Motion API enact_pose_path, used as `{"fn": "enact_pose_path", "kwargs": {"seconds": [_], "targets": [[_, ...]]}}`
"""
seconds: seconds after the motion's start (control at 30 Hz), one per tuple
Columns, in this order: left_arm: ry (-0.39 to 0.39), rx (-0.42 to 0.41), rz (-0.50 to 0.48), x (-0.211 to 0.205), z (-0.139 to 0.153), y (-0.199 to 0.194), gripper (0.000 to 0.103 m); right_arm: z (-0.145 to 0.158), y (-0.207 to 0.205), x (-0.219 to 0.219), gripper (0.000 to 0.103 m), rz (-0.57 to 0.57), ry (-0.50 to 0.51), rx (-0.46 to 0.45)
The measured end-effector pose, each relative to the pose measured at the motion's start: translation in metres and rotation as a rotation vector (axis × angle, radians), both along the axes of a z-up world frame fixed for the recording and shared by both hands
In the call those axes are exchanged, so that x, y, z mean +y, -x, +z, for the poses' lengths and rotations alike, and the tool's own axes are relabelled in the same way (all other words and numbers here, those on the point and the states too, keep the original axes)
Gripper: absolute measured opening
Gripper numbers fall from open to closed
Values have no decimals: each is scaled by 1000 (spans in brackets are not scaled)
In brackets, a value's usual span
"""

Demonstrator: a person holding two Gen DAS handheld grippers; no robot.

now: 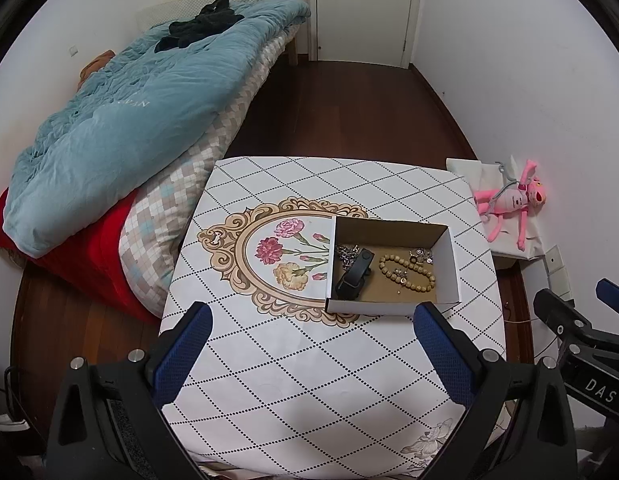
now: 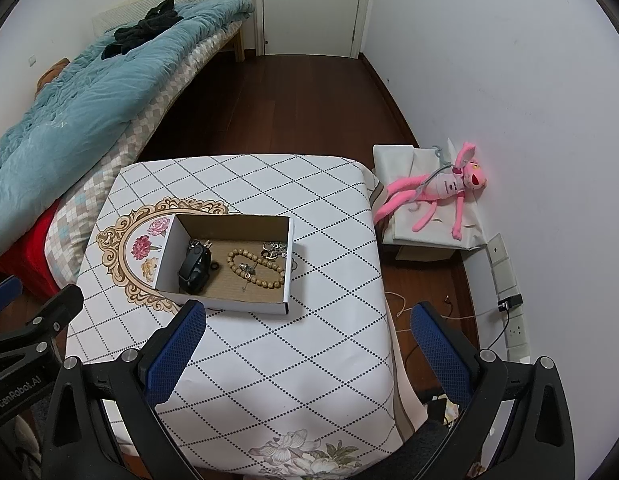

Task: Organize jewelry

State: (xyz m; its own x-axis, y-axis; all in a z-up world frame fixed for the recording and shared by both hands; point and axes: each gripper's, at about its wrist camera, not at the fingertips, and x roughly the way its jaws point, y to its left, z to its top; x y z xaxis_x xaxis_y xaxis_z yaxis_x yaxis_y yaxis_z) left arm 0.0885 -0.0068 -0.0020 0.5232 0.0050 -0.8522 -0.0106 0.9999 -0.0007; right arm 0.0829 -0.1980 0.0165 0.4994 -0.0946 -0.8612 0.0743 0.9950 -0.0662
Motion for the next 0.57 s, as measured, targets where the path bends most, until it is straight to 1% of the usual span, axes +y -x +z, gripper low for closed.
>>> {"fn": "enact_pose_path", "kwargs": {"seconds": [0.43, 0.57], "targets": [[10, 4, -1, 0, 0, 0, 103, -2, 1, -1, 103, 1, -1, 7], [17, -12, -4, -3, 2, 3, 103, -5, 1, -3, 103, 1, -2, 10]]}}
